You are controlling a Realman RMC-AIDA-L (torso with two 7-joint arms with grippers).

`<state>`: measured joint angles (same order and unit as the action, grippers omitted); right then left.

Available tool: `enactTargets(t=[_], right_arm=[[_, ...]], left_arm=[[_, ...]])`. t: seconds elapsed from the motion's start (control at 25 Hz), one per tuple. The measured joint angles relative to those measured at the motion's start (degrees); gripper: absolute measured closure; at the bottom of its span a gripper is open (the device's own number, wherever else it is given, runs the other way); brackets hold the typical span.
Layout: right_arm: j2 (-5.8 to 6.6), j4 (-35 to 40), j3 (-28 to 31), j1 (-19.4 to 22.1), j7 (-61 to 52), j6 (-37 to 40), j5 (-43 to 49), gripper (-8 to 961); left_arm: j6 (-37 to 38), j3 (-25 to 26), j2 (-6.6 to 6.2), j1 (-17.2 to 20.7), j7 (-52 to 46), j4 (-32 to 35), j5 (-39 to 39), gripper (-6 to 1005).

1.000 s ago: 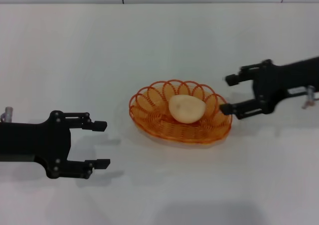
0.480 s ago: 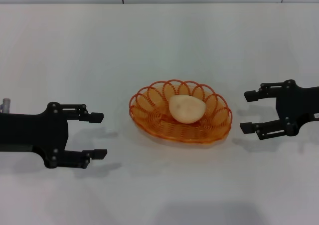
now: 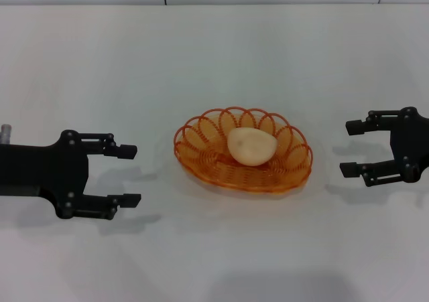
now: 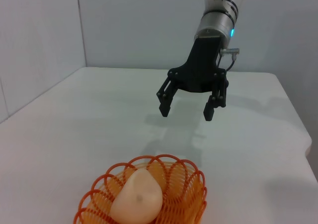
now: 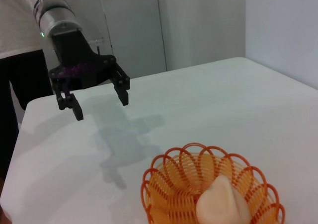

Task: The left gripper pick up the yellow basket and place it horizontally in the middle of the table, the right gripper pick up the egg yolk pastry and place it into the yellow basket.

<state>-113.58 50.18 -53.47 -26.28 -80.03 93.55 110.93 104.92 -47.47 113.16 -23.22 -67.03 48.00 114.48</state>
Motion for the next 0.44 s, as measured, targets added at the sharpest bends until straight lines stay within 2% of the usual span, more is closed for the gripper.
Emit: enactTargets(t=[0.44], right_arm=[[0.03, -0.1, 0.0, 0.0, 0.2, 0.1, -0.1, 156]], left_arm=[[-0.2, 0.0, -0.04, -0.1, -0.4, 0.2, -0.1, 270]])
